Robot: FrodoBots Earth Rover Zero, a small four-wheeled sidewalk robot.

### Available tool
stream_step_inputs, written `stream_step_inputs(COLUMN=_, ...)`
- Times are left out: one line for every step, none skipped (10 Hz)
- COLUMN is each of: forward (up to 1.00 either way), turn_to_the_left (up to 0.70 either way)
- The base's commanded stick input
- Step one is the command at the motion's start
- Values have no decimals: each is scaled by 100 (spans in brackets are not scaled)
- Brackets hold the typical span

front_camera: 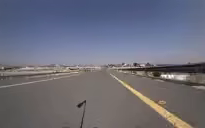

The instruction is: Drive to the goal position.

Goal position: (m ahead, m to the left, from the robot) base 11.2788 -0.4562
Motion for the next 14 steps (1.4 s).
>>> stream_step_inputs(forward=100, turn_to_the_left=0)
stream_step_inputs(forward=100, turn_to_the_left=0)
stream_step_inputs(forward=100, turn_to_the_left=0)
stream_step_inputs(forward=100, turn_to_the_left=0)
stream_step_inputs(forward=100, turn_to_the_left=0)
stream_step_inputs(forward=100, turn_to_the_left=0)
stream_step_inputs(forward=100, turn_to_the_left=0)
stream_step_inputs(forward=100, turn_to_the_left=0)
stream_step_inputs(forward=100, turn_to_the_left=0)
stream_step_inputs(forward=100, turn_to_the_left=0)
stream_step_inputs(forward=100, turn_to_the_left=0)
stream_step_inputs(forward=100, turn_to_the_left=0)
stream_step_inputs(forward=100, turn_to_the_left=0)
stream_step_inputs(forward=100, turn_to_the_left=0)
